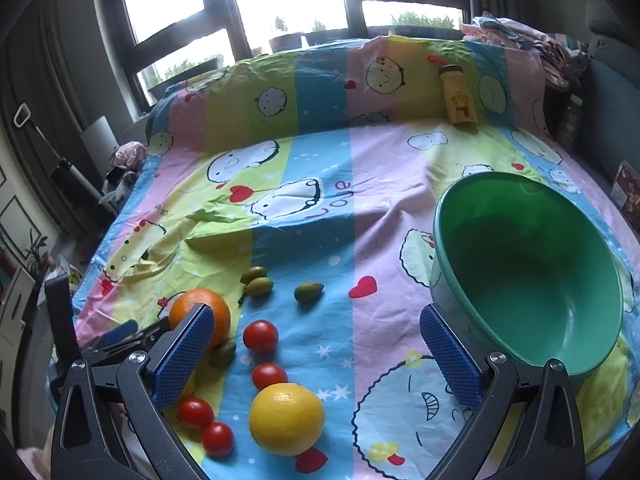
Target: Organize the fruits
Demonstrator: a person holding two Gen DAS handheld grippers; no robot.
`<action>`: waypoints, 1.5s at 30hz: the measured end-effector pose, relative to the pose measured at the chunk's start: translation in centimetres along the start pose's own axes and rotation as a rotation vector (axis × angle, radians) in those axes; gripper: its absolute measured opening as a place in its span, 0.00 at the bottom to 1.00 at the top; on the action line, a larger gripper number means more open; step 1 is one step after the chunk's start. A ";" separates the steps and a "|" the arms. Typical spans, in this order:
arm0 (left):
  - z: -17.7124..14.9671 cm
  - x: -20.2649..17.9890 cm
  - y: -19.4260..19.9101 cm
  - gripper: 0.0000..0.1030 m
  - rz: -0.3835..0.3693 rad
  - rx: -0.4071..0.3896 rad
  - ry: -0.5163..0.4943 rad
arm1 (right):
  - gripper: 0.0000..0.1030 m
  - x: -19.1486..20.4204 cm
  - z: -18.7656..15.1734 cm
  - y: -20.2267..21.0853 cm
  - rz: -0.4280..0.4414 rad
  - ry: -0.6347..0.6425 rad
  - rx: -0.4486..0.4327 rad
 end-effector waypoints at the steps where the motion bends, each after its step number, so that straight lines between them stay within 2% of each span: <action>1: 0.0 0.0 -0.1 1.00 0.003 0.002 -0.001 | 0.99 0.0 0.0 -0.1 0.002 0.000 0.002; 6: 0.2 -0.2 -0.1 0.99 0.039 0.031 -0.002 | 0.99 0.1 -0.2 -0.3 0.012 0.007 0.015; 9: 0.6 -0.3 1.3 0.92 0.069 0.045 0.024 | 0.99 0.2 -0.3 -0.3 0.032 0.010 0.021; 11: 1.3 -0.9 3.3 0.92 0.034 -0.005 0.048 | 0.99 0.1 -0.3 -0.3 0.052 0.006 0.030; 16: 2.2 -4.5 8.4 0.93 -0.113 -0.117 0.058 | 0.99 -0.2 -0.1 0.0 0.103 -0.026 0.043; 22: 1.5 -8.5 10.5 0.92 -0.163 -0.145 0.005 | 0.99 -0.6 -0.4 0.7 0.152 -0.065 0.072; 24: 0.8 -9.3 10.5 0.92 -0.165 -0.138 0.002 | 0.99 -0.9 -0.7 0.9 0.163 -0.075 0.090; 28: -0.6 -10.2 9.4 0.88 -0.229 -0.118 -0.020 | 0.99 -1.8 -1.1 1.4 0.188 -0.106 0.106; 31: -1.6 -10.6 8.6 0.84 -0.213 -0.077 -0.029 | 0.99 -2.3 -1.3 1.9 0.211 -0.126 0.109; 35: -2.4 -11.8 8.6 0.82 -0.255 -0.063 -0.057 | 0.99 -2.3 -1.6 2.1 0.245 -0.143 0.126; 39: -2.9 -12.8 8.5 0.74 -0.281 -0.050 -0.083 | 0.93 -2.0 -2.3 1.3 0.265 -0.159 0.172; 42: -3.4 -13.4 8.2 0.68 -0.266 -0.033 -0.111 | 0.92 -2.0 -2.7 0.7 0.266 -0.171 0.197; 45: -3.9 -14.0 7.8 0.65 -0.283 -0.004 -0.136 | 0.92 -2.1 -3.1 0.3 0.263 -0.177 0.217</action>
Point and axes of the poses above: each gripper's, at about its wrist camera, not at the fingertips, and y roughly against the way its jaws point, x to its left, z to its top, the point moved 5 cm from there along -y, roughly the way its jaws point, and after that the axes turned 1 degree about z, right-handed, at the moved point
